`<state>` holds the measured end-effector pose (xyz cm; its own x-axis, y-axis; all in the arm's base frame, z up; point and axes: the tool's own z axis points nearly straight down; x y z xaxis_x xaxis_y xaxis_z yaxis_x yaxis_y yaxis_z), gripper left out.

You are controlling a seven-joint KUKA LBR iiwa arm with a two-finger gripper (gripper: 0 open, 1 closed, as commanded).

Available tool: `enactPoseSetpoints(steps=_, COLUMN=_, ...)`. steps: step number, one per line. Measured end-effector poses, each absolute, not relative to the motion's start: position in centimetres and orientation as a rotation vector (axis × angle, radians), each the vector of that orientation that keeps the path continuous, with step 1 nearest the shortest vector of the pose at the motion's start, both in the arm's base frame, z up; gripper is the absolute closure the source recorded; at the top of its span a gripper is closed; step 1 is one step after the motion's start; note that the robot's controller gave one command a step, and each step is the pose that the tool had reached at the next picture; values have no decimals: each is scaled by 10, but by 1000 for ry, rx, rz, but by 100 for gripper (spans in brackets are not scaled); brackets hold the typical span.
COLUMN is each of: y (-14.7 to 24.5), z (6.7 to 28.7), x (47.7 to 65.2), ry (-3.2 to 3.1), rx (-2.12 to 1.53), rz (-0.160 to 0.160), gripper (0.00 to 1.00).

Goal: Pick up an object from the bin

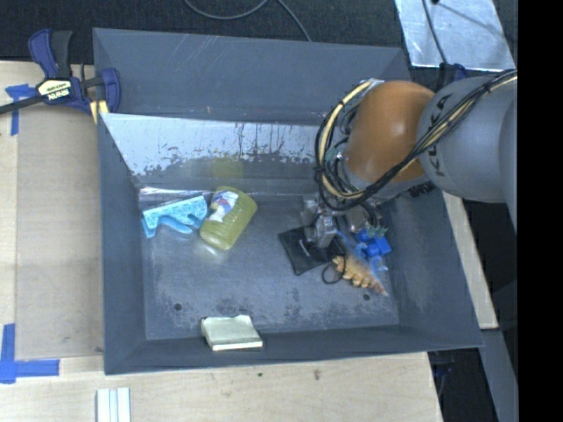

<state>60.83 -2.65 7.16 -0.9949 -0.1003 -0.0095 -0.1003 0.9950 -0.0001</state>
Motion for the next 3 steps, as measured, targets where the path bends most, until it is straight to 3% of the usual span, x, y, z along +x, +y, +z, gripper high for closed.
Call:
enactPoseSetpoints(steps=1, y=-27, z=74, x=608, ry=3128, rx=-157, rz=1, gripper=100)
enactPoseSetpoints(steps=3, y=-27, z=99, x=607, ry=3130, rx=-156, rz=0, gripper=100)
